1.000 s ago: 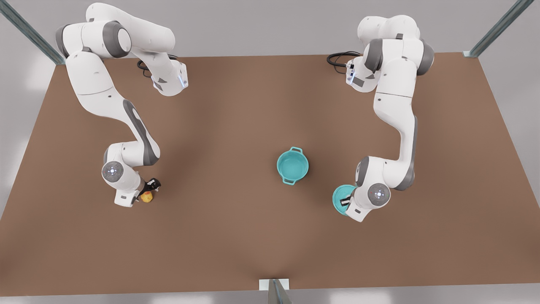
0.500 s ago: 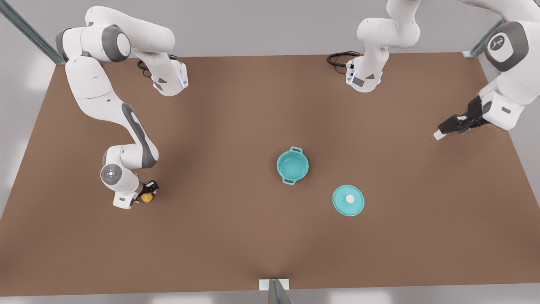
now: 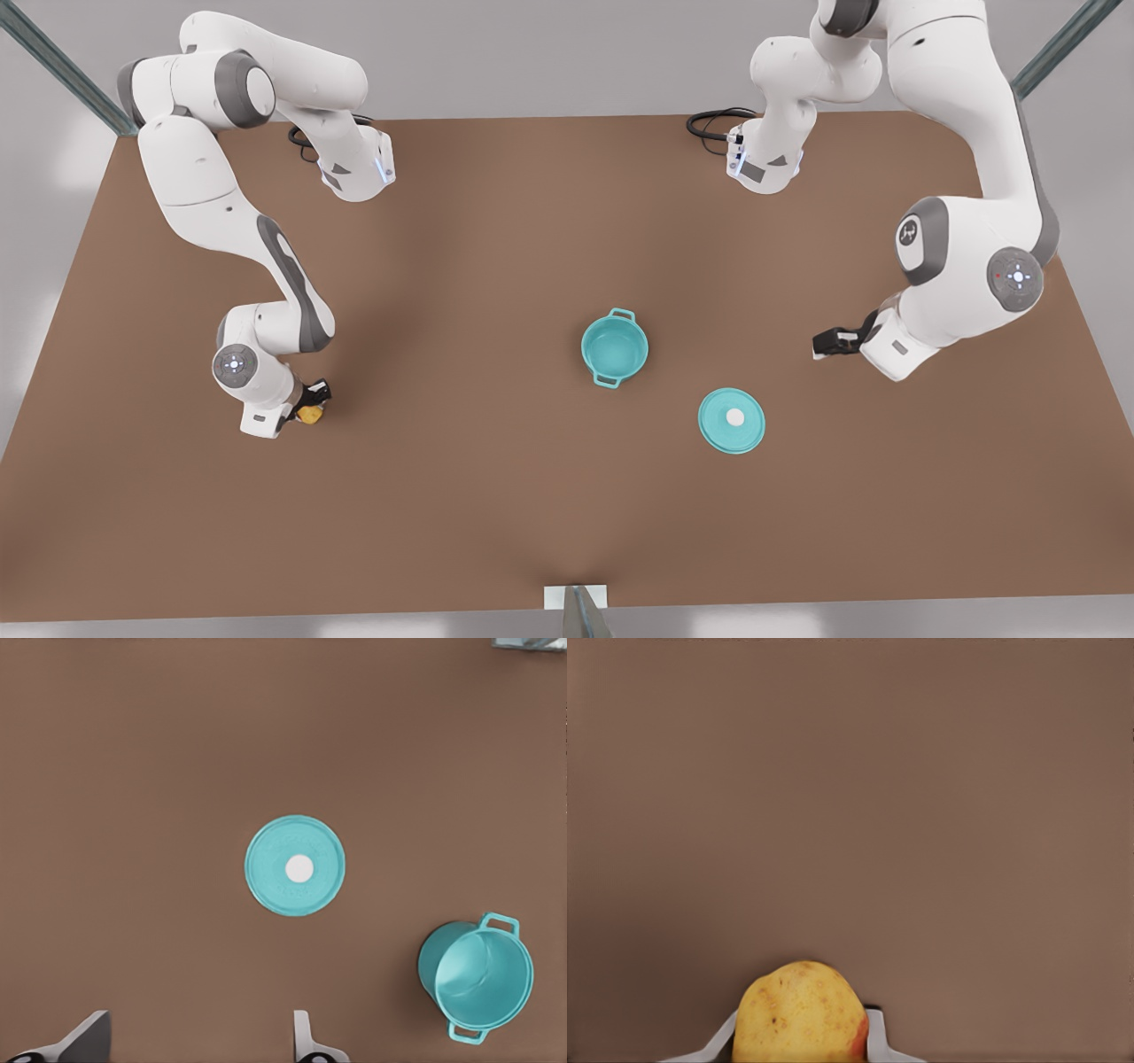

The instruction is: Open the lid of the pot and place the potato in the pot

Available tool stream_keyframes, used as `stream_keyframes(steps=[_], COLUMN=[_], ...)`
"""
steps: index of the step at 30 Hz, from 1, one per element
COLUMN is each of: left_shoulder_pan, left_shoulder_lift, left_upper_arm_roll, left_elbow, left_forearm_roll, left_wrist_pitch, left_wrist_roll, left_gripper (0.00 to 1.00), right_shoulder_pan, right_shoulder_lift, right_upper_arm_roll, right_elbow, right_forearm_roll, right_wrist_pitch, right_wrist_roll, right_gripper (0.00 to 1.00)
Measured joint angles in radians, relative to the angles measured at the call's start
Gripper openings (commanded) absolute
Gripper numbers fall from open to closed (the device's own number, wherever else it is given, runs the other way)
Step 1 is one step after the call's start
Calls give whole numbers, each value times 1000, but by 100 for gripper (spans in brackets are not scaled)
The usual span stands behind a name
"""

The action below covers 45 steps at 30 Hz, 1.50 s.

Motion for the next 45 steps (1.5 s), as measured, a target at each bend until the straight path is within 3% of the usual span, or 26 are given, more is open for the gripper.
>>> stream_keyframes(steps=[5,8,12,27,40,43,45], left_shoulder_pan=[8,29,23,-79,-48,74,98], left_shoulder_lift=[-13,-80,-78,20,53,25,-77], left_upper_arm_roll=[28,113,118,122,131,210,309], left_elbow=[0,1,48,75,136,142,160], left_forearm_roll=[1,1,-4,-21,-6,-14,-79], left_wrist_pitch=[24,-25,-94,-65,-11,-51,-108], left_wrist_roll=[20,39,68,120,115,97,82], left_gripper=[100,100,100,100,100,100,100], right_shoulder_pan=[0,0,1,4,333,419,469], right_shoulder_lift=[-27,-49,-91,-167,-98,-43,1], right_upper_arm_roll=[3,9,52,374,403,399,397], right_elbow=[0,0,1,76,263,340,400], right_forearm_roll=[2,3,9,18,57,60,60], right_wrist_pitch=[-25,-38,-60,-250,-367,-375,-378], right_wrist_roll=[-19,-32,-52,-75,-10,10,26], right_gripper=[36,36,36,36,36,36,36])
